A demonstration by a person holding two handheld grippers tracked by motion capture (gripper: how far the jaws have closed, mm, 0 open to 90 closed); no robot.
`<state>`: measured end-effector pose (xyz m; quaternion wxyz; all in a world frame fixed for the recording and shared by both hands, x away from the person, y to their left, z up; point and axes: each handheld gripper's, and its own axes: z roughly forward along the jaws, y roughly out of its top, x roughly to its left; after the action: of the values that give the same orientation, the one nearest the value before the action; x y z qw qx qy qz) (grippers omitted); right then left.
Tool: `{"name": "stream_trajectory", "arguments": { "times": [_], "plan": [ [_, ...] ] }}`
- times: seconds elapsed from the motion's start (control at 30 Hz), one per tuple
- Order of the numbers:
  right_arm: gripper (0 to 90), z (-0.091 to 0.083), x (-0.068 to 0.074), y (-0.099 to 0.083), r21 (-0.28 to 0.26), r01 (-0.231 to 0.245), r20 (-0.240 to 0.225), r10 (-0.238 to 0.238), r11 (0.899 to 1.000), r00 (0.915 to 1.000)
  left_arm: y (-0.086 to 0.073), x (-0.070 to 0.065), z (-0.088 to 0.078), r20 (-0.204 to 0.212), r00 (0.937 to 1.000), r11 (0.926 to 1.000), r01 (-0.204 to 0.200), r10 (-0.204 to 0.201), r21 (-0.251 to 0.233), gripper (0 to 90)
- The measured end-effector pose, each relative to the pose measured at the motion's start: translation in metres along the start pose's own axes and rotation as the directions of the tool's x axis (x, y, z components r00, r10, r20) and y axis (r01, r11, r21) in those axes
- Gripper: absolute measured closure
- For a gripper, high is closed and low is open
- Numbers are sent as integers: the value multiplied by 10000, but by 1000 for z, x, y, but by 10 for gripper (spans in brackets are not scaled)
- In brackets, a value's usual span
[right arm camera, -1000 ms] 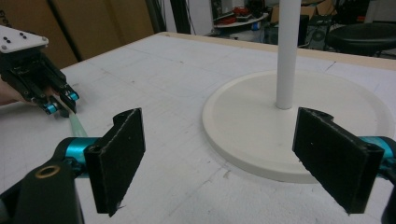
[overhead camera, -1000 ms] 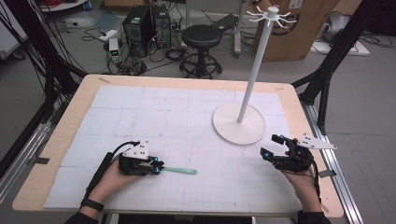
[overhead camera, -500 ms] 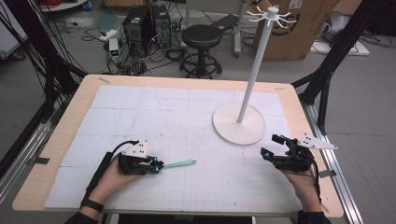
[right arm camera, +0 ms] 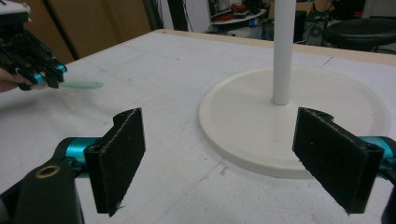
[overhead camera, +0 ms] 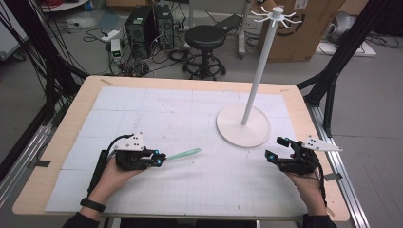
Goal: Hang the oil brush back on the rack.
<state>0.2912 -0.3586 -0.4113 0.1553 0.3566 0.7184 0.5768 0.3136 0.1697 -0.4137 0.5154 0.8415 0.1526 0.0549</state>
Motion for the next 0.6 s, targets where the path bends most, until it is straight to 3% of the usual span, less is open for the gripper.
{"name": "stream_trajectory", "arguments": {
  "times": [0.27,0.6],
  "plan": [
    [162,0,-1,-1,87,33,77,-34,10000,10000,34,3,-5,-166,9999,9966,-42,29,-820,827],
    [162,0,-2,-1,135,-13,70,12,9999,10000,76,10,-10,-490,9988,9846,-67,-19,-1748,827]
  ]
}}
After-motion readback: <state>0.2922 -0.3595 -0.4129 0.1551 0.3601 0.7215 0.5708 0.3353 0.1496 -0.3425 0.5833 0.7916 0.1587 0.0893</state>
